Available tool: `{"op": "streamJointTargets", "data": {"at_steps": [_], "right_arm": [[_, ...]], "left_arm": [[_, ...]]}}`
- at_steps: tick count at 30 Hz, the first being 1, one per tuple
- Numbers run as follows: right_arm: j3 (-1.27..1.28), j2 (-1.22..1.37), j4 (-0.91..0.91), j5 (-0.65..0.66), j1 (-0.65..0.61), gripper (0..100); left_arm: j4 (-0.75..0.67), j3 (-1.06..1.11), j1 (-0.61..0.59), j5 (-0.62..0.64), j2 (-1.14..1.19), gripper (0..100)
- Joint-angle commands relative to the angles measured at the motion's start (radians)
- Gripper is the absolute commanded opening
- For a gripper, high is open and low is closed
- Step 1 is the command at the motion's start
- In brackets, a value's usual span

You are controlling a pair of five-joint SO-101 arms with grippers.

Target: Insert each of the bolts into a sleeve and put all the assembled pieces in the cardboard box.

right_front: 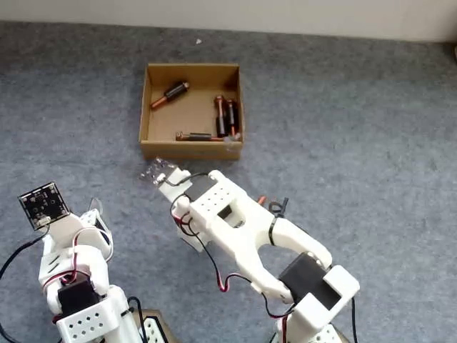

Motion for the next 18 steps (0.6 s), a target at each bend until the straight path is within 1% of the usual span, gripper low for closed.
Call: {"op": "streamJointTargets", "data": {"at_steps": [1,14,16,18], "right_arm": [[-0.010,0.004,0.012,0.008,0.015,11.0],[-0.010,0.096,0.008,0.008,0.015,11.7],[-0.012,0.091,0.007,0.006,0.016,7.5],[-0.013,0.068,-0.002,0.003,0.013,0.4]], "left_arm": [[-0.020,0.019,0.004,-0.005,-0.005,19],[-0.020,0.019,0.004,-0.005,-0.005,19],[-0.020,0.019,0.004,-0.005,-0.005,19],[-0.020,0.019,0.004,-0.005,-0.005,19]]}}
